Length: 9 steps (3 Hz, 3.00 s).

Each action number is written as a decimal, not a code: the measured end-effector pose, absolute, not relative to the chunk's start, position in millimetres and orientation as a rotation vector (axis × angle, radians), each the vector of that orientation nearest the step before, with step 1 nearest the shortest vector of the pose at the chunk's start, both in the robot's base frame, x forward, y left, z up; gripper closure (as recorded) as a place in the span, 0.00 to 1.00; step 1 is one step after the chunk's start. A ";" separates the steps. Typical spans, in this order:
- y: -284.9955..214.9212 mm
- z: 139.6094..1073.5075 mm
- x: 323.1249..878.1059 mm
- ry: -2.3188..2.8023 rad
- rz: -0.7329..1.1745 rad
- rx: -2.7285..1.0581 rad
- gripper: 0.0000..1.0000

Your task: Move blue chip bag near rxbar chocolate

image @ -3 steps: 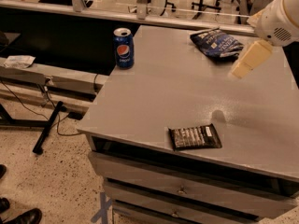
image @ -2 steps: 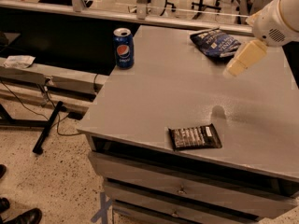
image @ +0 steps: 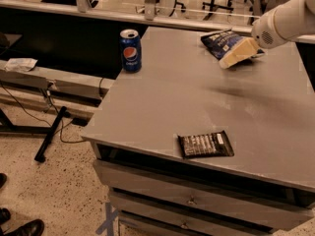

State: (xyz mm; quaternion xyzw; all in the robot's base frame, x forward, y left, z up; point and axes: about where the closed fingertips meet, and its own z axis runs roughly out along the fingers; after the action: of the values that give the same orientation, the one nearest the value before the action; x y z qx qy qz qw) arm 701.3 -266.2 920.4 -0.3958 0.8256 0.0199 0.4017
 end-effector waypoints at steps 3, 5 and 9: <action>-302.5 872.6 780.5 2.192 0.058 -0.689 0.00; -317.8 860.0 789.0 2.212 -0.027 -0.652 0.49; -235.8 939.7 642.1 2.004 0.270 -1.049 1.00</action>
Offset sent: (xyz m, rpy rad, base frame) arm 0.0887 -0.0428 -0.0467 0.1304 0.0326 -0.2486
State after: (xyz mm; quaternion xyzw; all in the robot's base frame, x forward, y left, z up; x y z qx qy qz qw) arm 642.1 -235.8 939.7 -0.4181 0.7990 0.1076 0.4186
